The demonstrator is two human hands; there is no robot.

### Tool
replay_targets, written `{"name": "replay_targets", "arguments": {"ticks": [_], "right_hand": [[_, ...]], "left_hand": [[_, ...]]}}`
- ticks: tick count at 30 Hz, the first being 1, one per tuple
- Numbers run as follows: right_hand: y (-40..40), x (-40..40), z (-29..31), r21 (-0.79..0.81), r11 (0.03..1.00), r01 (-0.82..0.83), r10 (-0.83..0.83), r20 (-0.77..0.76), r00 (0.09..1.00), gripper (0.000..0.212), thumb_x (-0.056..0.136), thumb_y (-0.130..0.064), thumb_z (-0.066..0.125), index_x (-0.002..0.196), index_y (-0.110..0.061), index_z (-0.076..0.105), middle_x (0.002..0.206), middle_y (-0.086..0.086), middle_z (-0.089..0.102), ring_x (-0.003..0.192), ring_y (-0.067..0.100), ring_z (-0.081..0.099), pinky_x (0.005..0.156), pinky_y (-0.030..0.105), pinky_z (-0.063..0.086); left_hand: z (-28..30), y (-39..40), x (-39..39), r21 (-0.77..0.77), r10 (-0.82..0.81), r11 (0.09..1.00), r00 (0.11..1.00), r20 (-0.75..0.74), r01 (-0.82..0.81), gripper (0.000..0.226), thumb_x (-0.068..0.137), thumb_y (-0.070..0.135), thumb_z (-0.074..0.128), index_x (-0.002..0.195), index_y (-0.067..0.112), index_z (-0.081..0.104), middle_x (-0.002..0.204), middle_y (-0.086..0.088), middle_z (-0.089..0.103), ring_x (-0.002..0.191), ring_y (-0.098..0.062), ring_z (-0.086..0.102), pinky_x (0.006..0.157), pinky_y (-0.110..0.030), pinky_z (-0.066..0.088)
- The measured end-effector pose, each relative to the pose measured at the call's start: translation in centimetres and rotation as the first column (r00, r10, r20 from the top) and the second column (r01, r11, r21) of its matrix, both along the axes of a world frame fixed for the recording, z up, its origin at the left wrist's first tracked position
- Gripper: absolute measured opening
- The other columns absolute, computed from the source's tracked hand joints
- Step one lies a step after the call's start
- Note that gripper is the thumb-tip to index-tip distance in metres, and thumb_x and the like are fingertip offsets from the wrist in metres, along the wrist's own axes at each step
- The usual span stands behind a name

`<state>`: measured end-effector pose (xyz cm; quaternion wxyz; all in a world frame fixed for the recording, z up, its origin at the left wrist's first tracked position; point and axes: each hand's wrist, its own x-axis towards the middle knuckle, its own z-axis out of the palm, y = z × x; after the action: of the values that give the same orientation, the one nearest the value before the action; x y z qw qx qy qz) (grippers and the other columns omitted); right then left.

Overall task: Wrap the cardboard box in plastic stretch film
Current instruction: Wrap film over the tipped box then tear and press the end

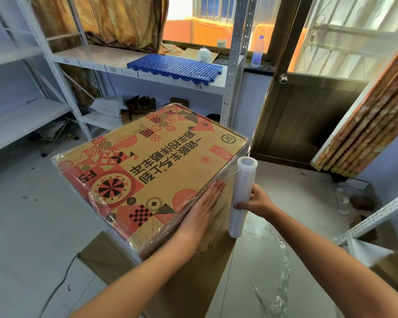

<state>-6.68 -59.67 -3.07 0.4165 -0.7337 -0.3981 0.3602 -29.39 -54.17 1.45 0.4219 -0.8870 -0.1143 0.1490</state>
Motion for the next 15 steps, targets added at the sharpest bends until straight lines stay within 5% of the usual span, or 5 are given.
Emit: {"name": "replay_targets", "arguments": {"ticks": [8,12,15], "right_hand": [[1.7,-0.9,-0.4,0.018,0.982,0.189,-0.188,0.227,0.955,0.088,0.055,-0.033,0.089,0.127,-0.024,0.04,0.118,0.003,0.055,0.109,0.024,0.053,0.085,0.051,0.053],[1.9,0.1,0.0,0.024,1.0,0.012,-0.015,0.122,0.992,0.082,0.064,-0.015,0.084,0.131,-0.021,0.037,0.123,0.003,0.05,0.119,0.025,0.049,0.093,0.041,0.05],[1.4,1.0,0.2,-0.001,0.997,-0.08,0.08,0.09,0.993,0.067,0.074,-0.005,0.075,0.127,-0.024,0.039,0.117,0.0,0.052,0.116,0.023,0.051,0.09,0.029,0.048]], "left_hand": [[0.7,-0.4,0.3,-0.07,0.05,0.996,0.998,0.034,-0.048,0.104,0.097,0.051,0.032,0.117,-0.031,-0.028,0.137,-0.046,-0.025,0.124,-0.061,-0.026,0.1,-0.064,-0.021],[0.9,-0.8,0.8,-0.167,0.085,0.984,0.989,0.117,-0.065,0.099,0.099,0.045,0.029,0.111,-0.03,-0.035,0.13,-0.046,-0.032,0.123,-0.058,-0.031,0.098,-0.062,-0.025],[0.7,-1.0,0.9,-0.2,0.081,0.979,0.983,0.167,-0.047,0.101,0.099,0.043,0.032,0.109,-0.029,-0.039,0.143,-0.039,-0.024,0.129,-0.053,-0.028,0.101,-0.059,-0.024]]}}
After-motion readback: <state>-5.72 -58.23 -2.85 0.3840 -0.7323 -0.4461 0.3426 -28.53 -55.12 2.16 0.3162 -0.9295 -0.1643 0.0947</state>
